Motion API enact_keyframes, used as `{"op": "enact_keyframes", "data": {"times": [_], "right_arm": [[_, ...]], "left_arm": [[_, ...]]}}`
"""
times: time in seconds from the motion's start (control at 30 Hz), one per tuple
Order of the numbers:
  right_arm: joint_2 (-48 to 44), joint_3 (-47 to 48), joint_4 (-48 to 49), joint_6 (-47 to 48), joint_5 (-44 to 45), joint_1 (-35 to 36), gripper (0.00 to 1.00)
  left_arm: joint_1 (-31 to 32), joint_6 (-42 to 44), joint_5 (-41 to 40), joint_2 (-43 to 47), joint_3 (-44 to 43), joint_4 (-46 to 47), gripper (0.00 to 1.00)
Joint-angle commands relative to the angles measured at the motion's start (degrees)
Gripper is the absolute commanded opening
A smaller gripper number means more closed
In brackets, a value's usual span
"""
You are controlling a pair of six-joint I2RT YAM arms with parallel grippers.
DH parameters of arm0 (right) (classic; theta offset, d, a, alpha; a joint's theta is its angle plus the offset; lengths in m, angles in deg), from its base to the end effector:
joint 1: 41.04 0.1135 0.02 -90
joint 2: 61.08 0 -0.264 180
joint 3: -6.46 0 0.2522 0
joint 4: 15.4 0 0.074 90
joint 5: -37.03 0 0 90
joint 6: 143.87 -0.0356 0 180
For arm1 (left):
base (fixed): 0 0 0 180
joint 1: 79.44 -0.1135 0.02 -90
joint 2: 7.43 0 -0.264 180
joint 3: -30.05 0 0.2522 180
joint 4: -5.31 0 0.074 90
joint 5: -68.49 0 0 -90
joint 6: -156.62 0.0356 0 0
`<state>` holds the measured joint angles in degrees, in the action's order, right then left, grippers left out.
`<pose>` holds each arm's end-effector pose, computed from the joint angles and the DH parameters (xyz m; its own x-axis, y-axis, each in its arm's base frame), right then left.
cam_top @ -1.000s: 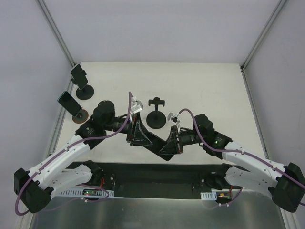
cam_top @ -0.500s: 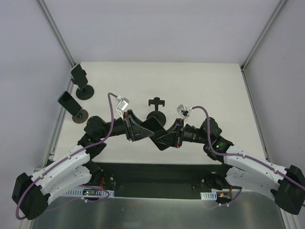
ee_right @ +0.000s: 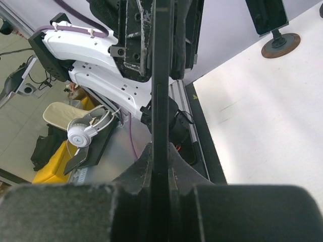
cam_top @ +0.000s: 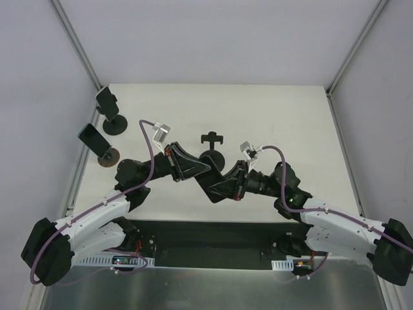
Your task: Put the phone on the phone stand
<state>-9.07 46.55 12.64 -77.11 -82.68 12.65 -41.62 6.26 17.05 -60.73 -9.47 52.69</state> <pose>0.1072 0.1757 0.2986 -0.2363 0.2571 -0.9370 -0.9670 0.0318 0.2526 0.1381 -0.1353 0.3215 -0.5570 -0.4280 -0.7117 0.8199 -0.1469 -0.5533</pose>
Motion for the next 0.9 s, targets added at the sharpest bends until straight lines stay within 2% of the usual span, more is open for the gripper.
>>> {"op": "enact_keyframes", "data": {"times": [0.0,0.03,0.07,0.1,0.13,0.17,0.2,0.23,0.27,0.3,0.33,0.37,0.43,0.47,0.53,0.6,0.63,0.73,0.87], "right_arm": [[-0.15,1.09,4.27,0.13,2.81,0.54,0.01],[-0.33,1.44,2.77,0.56,3.25,0.54,0.04],[-0.68,1.53,-1.50,1.00,4.22,0.62,0.16],[-2.25,1.88,-4.51,1.70,5.18,0.54,0.33],[-3.22,2.32,-8.10,3.45,8.50,0.62,0.65],[-4.19,2.85,-16.84,4.17,10.71,0.54,0.79],[-5.94,4.59,-21.63,5.22,14.91,0.62,0.89],[-6.74,5.83,-26.37,6.62,17.30,0.62,0.96],[-7.35,6.89,-34.43,7.42,19.24,0.54,0.96],[-8.14,7.85,-38.51,8.21,23.69,0.45,0.96],[-8.41,10.47,-41.68,8.13,26.35,0.45,0.96],[-8.59,11.89,-50.07,8.56,28.90,0.28,0.96],[-7.10,17.41,-56.80,10.49,36.37,-0.78,0.96],[-6.14,19.88,-62.31,12.07,38.83,-0.87,0.96],[-2.19,24.02,-66.39,12.87,45.08,-1.04,0.97],[3.41,30.25,-68.69,14.45,46.93,-1.04,0.88],[5.45,32.80,-69.48,14.37,47.90,-0.96,0.77],[13.80,40.80,-71.86,13.84,50.10,-0.96,0.63],[21.37,46.35,-70.55,14.19,50.72,-0.96,0.51]], "left_arm": [[-0.03,-0.30,1.60,1.26,-2.01,6.37,0.00],[-0.03,0.93,1.43,2.05,-2.36,4.18,0.00],[-0.03,2.60,1.34,2.93,-2.89,1.29,0.00],[-0.03,7.83,0.38,5.37,-4.81,-10.14,0.00],[0.06,11.45,-0.68,6.88,-6.39,-16.69,0.00],[-0.03,15.06,-1.90,8.28,-7.98,-24.85,0.00],[-0.03,22.92,-4.18,10.91,-11.82,-39.46,0.00],[-0.03,26.57,-9.51,11.89,-13.86,-47.44,0.00],[-0.03,29.74,-12.69,12.86,-15.62,-53.18,0.00],[-0.03,35.34,-15.51,14.52,-18.42,-57.76,0.00],[-0.03,37.22,-21.37,15.23,-19.41,-66.42,0.00],[-0.03,38.81,-23.78,16.11,-20.11,-69.38,0.00],[-0.03,42.51,-27.74,18.31,-21.52,-76.14,0.00],[-0.03,43.21,-30.54,19.10,-21.53,-77.74,0.00],[-0.03,44.54,-32.41,21.47,-21.44,-79.42,0.00],[-0.03,44.89,-33.47,23.40,-20.65,-80.13,0.00],[-0.03,45.15,-33.47,23.85,-20.47,-80.13,0.00],[-0.03,45.33,-33.56,24.38,-20.30,-80.13,0.00],[-0.03,44.89,-32.24,22.80,-20.56,-79.95,0.00]]}}
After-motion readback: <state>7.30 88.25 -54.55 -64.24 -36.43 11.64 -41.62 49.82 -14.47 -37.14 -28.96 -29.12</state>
